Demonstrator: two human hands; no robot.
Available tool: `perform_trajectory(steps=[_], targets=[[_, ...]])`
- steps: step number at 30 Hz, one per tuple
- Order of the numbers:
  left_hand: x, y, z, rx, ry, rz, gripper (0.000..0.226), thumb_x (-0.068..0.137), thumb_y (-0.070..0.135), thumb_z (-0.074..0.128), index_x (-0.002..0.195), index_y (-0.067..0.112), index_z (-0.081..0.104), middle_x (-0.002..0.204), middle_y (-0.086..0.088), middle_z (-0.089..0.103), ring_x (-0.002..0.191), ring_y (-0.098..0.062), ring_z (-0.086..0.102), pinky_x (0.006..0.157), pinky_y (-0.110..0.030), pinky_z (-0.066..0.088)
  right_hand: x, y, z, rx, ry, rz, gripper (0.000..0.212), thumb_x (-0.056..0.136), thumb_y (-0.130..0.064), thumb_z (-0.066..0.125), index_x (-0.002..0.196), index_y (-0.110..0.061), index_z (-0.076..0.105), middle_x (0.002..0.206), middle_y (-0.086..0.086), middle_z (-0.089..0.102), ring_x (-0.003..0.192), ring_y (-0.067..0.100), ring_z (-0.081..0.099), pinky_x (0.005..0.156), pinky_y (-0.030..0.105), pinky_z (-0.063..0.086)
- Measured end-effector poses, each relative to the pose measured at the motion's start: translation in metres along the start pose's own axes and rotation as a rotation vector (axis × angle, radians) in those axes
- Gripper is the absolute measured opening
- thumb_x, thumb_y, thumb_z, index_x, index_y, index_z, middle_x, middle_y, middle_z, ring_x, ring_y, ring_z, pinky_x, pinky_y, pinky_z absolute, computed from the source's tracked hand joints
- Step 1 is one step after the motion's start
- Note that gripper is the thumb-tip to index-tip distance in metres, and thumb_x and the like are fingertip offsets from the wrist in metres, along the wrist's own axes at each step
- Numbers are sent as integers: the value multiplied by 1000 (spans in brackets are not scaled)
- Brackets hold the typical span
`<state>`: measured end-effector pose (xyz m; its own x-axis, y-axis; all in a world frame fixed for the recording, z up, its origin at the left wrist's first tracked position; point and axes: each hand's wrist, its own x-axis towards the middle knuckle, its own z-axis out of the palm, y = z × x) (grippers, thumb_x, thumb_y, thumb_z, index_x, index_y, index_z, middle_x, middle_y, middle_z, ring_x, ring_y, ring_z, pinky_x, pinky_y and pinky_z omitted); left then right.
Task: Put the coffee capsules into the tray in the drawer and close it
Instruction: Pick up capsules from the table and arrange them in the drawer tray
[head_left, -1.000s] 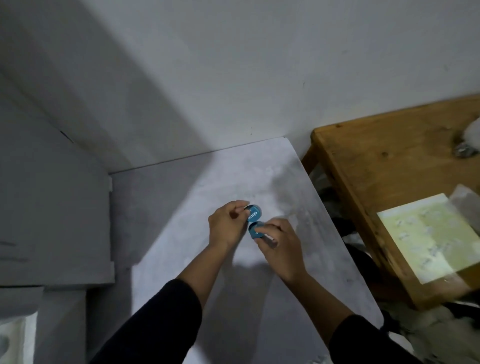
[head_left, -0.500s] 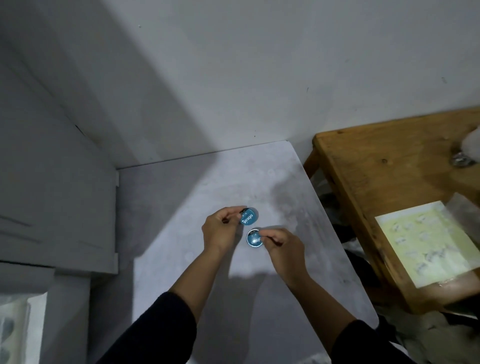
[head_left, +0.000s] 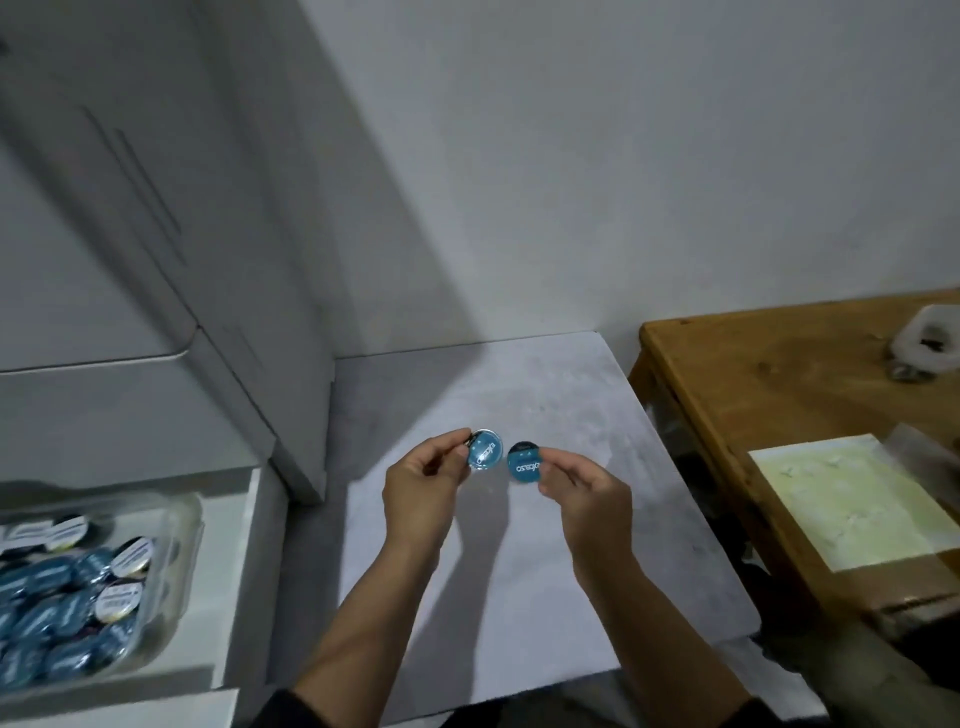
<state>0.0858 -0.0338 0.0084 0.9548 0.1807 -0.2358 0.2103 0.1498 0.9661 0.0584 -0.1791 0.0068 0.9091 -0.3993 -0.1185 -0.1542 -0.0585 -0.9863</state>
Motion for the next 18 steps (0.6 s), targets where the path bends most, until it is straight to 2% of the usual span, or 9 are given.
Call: perform_trajectory(steps=[3,7,9,13,18], targets=[[-25,18,-28,-31,20,33,22,87,5,61,89,24,71,94,1,74,88,-10,69,78,-17,54,-30,-18,14,219,-38,48,23,82,3,61,84,-18,71,85,3,73,78,16,66,76,27,54],[-50,38,-73,-35,67,81,19,87,3,59,98,13,71,92,0,73,80,-3,69,70,-9,53,-64,-37,39,298,-135,73,21,82,1,62,86,-16,72,86,3,73,76,11,67,74,23,53],[-57,45,-96,-8,110,103,19,86,3,60,99,13,71,89,3,73,75,0,68,69,-9,53,-77,-45,51,311,-179,80,21,82,1,62,84,-17,72,83,2,74,73,10,67,70,21,53],[-66,60,-153,7,152,95,21,86,-1,59,93,14,71,85,2,72,72,-3,68,67,-10,55,-103,-56,89,272,-271,102,18,82,1,63,87,-13,72,79,-1,72,66,7,66,59,11,52],[-60,75,-237,98,179,54,19,86,1,59,95,14,70,89,0,72,79,-9,66,67,-14,54,-139,-59,155,182,-386,106,16,82,-1,63,88,-13,73,80,1,73,68,8,67,65,15,54]])
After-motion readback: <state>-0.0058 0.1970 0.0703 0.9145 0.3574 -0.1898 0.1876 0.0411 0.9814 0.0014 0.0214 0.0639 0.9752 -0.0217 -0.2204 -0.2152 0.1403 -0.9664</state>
